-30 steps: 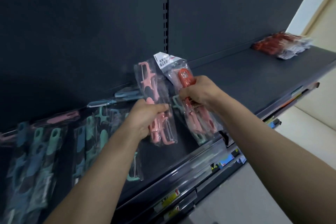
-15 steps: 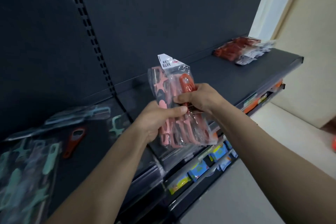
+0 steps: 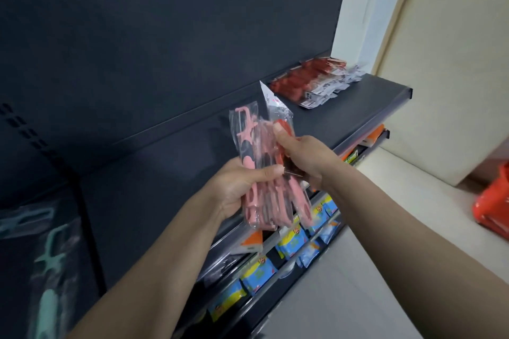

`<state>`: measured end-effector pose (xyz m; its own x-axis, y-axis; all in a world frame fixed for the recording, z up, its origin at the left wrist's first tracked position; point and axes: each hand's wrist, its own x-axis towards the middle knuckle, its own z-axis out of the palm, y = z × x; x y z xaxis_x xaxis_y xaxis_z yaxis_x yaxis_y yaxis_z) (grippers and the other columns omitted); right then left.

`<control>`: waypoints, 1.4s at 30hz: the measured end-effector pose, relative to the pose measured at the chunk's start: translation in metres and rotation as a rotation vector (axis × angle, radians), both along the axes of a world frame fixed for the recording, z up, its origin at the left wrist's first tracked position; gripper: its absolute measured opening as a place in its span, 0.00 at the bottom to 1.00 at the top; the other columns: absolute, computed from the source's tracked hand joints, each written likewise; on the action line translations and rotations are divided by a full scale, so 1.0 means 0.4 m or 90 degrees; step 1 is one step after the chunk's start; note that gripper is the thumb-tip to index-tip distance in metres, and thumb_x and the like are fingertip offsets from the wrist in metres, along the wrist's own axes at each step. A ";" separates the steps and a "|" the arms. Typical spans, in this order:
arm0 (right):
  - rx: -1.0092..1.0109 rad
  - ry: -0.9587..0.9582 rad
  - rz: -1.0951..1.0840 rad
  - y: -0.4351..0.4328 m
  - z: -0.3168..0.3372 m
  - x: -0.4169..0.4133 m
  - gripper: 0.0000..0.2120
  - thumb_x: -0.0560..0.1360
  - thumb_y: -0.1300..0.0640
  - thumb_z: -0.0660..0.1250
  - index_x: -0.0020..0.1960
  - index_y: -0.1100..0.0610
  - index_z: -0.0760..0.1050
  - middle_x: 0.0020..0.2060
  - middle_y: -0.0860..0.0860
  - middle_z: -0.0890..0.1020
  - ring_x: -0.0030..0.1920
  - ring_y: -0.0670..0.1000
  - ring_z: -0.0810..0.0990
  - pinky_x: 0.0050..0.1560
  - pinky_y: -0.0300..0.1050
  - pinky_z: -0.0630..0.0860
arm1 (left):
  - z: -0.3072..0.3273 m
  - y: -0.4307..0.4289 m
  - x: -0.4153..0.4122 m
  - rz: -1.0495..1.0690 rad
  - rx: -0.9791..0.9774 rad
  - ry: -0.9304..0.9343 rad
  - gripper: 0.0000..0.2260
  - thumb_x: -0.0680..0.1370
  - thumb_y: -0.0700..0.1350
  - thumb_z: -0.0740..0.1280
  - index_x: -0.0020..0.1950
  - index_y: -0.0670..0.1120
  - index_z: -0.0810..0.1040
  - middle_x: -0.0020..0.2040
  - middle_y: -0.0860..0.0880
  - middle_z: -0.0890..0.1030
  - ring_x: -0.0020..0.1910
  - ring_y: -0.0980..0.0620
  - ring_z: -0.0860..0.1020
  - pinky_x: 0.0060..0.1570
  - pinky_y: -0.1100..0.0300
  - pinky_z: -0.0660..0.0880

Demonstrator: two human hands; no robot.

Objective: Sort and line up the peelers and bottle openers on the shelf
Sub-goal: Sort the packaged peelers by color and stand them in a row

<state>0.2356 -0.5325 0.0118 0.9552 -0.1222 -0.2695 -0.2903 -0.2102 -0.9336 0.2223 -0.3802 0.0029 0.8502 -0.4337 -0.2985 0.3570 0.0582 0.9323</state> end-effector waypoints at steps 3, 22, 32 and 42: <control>0.061 0.022 -0.023 -0.042 0.000 0.054 0.24 0.75 0.37 0.61 0.36 0.58 0.72 0.27 0.51 0.71 0.30 0.51 0.70 0.39 0.46 0.69 | -0.005 -0.042 0.062 -0.039 -0.021 -0.013 0.19 0.61 0.42 0.75 0.51 0.39 0.81 0.43 0.43 0.84 0.41 0.48 0.83 0.42 0.59 0.79; 0.224 0.079 -0.041 -0.237 0.026 0.398 0.09 0.79 0.63 0.59 0.42 0.61 0.74 0.34 0.56 0.78 0.34 0.53 0.78 0.46 0.52 0.78 | -0.014 -0.226 0.389 0.012 0.006 0.036 0.18 0.65 0.32 0.73 0.54 0.37 0.78 0.43 0.42 0.83 0.41 0.45 0.82 0.43 0.53 0.80; 0.262 0.110 0.118 -0.340 0.033 0.528 0.06 0.77 0.68 0.59 0.43 0.65 0.73 0.32 0.58 0.80 0.30 0.54 0.79 0.29 0.46 0.79 | -0.015 -0.332 0.421 0.247 0.108 0.075 0.07 0.69 0.31 0.70 0.45 0.39 0.80 0.38 0.42 0.84 0.36 0.46 0.83 0.35 0.55 0.79; 0.275 0.178 0.216 -0.337 -0.001 0.590 0.10 0.77 0.69 0.58 0.39 0.62 0.74 0.25 0.54 0.80 0.24 0.50 0.79 0.28 0.46 0.80 | -0.043 -0.378 0.418 0.416 0.079 0.092 0.10 0.67 0.27 0.69 0.35 0.41 0.83 0.32 0.44 0.82 0.29 0.50 0.81 0.29 0.60 0.77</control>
